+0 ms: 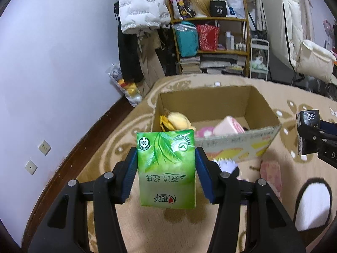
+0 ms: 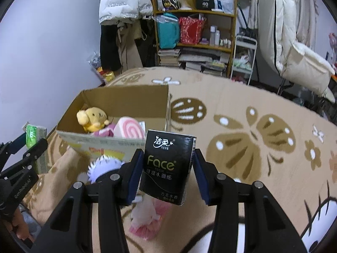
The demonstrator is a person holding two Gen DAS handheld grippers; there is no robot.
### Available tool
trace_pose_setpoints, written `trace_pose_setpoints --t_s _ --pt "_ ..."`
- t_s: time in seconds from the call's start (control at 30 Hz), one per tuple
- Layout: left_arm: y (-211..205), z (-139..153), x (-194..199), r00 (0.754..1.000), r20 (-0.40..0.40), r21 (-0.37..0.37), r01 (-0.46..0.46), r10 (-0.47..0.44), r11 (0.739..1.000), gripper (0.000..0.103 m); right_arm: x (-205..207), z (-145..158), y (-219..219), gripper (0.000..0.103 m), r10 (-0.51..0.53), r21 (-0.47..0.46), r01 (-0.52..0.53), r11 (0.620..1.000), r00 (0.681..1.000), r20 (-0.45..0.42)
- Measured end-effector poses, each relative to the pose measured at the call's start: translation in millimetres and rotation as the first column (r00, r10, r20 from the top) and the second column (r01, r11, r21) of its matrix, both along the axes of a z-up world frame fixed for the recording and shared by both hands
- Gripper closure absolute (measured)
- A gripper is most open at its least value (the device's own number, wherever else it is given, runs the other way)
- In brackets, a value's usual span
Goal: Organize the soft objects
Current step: 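Carry the green tissue pack over the box with the left tool while the right tool carries the black pack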
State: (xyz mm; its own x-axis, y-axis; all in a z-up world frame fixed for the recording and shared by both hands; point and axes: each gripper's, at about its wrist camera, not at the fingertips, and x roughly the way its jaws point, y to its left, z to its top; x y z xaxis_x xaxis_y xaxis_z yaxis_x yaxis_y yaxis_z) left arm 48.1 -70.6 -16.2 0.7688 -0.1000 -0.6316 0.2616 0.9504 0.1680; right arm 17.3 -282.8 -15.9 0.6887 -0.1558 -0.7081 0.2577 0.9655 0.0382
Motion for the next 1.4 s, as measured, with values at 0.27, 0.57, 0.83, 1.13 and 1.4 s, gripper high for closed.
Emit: trace_pose_setpoints --t_s 0.27,0.57,0.83,1.13,1.4 --pt "2 19 16 0.997 0.073 -0.028 -0.003 0.005 1.000 0.050 23 19 3 0.053 0.020 -0.052 -0.017 0.998 0.999 0.045" --pt "5 30 40 0.994 0.098 -0.033 -0.051 0.054 0.998 0.051 43 30 3 0.053 0.037 -0.059 -0.033 0.998 0.997 0.070" --pt "3 49 60 0.995 0.098 -0.080 -0.021 0.029 0.997 0.050 61 42 9 0.053 0.069 -0.092 -0.060 0.994 0.993 0.096" --pt "-10 56 76 0.989 0.145 -0.041 0.003 0.003 0.999 0.050 87 34 9 0.053 0.092 -0.118 -0.080 0.990 0.991 0.100" --pt "-13 36 93 0.995 0.096 -0.049 0.035 -0.030 0.998 0.050 98 18 8 0.053 0.122 -0.095 -0.111 0.989 0.986 0.117"
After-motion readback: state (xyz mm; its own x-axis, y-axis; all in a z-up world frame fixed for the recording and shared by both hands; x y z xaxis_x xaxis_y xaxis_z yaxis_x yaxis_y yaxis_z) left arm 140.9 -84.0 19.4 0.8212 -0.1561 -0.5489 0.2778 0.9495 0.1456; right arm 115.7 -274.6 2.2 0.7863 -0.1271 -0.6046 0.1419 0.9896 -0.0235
